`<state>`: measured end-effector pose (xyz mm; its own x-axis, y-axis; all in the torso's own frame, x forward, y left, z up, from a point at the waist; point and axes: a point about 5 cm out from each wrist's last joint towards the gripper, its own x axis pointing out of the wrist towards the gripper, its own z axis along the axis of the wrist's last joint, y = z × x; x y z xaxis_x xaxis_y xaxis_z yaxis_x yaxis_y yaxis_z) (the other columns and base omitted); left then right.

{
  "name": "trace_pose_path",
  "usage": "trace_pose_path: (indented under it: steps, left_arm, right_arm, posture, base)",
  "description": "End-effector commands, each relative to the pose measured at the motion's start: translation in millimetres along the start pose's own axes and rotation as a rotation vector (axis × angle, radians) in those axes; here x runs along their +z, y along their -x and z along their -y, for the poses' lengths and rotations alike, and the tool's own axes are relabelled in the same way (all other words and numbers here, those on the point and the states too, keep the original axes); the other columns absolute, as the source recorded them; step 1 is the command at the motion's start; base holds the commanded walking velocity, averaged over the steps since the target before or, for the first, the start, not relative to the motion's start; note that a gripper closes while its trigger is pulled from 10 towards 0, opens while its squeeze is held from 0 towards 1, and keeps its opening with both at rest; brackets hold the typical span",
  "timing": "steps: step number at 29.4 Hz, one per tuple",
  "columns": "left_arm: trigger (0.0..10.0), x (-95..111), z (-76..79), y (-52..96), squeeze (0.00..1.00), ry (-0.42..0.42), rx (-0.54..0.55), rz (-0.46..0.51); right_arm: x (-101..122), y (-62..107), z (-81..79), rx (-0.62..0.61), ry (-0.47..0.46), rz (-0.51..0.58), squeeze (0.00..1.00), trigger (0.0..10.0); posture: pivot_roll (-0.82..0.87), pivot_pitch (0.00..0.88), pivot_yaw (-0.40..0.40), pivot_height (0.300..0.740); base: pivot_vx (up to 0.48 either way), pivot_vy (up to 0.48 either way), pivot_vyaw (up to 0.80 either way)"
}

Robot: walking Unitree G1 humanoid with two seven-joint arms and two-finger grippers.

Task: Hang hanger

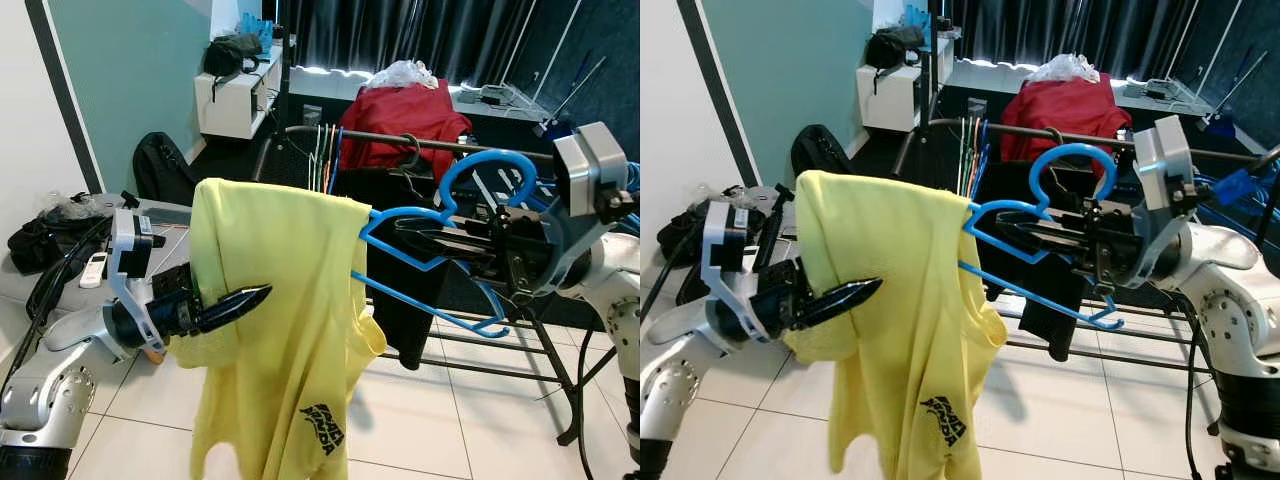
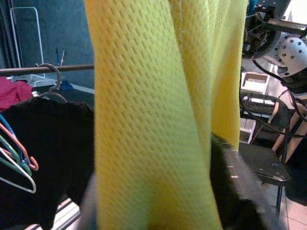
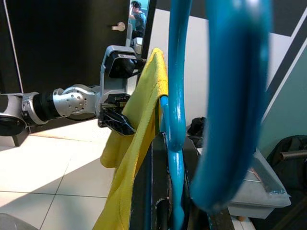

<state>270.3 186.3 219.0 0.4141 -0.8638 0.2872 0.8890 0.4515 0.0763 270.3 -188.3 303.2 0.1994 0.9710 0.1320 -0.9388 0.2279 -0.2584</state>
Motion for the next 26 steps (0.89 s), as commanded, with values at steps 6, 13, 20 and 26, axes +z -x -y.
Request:
trace_pose_path:
  steps: [6,13,20,26]
  left_arm:
    - [0.0,4.4,-4.2,13.4,0.0,-0.029,0.012,-0.042]
    - [0.0,14.5,-14.2,27.4,0.0,-0.088,0.085,-0.057]
    - [0.0,29.0,-25.2,38.5,0.0,-0.145,0.144,-0.045]
    - [0.0,49.7,-36.2,48.0,0.0,-0.202,0.207,-0.002]
  right_arm:
    - [9.7,4.4,0.9,-0.022,0.033,0.029,0.0,0.0]
    - [-5.8,21.4,6.5,-0.115,0.03,-0.107,0.0,0.0]
    - [-39.9,39.4,1.8,-0.153,-0.02,-0.329,0.0,0.0]
    - [-91.6,60.8,-26.7,-0.09,-0.177,-0.635,0.0,0.0]
  posture:
    - [0.01,0.0,-0.072,0.74]
    - [0.01,0.0,-0.074,0.74]
    - [0.01,0.0,-0.073,0.74]
    - [0.0,0.0,-0.068,0.74]
  base:
    - [0.0,0.0,0.0]
    - [0.0,0.0,0.0]
    - [0.0,0.0,0.0]
    - [0.0,0.0,0.0]
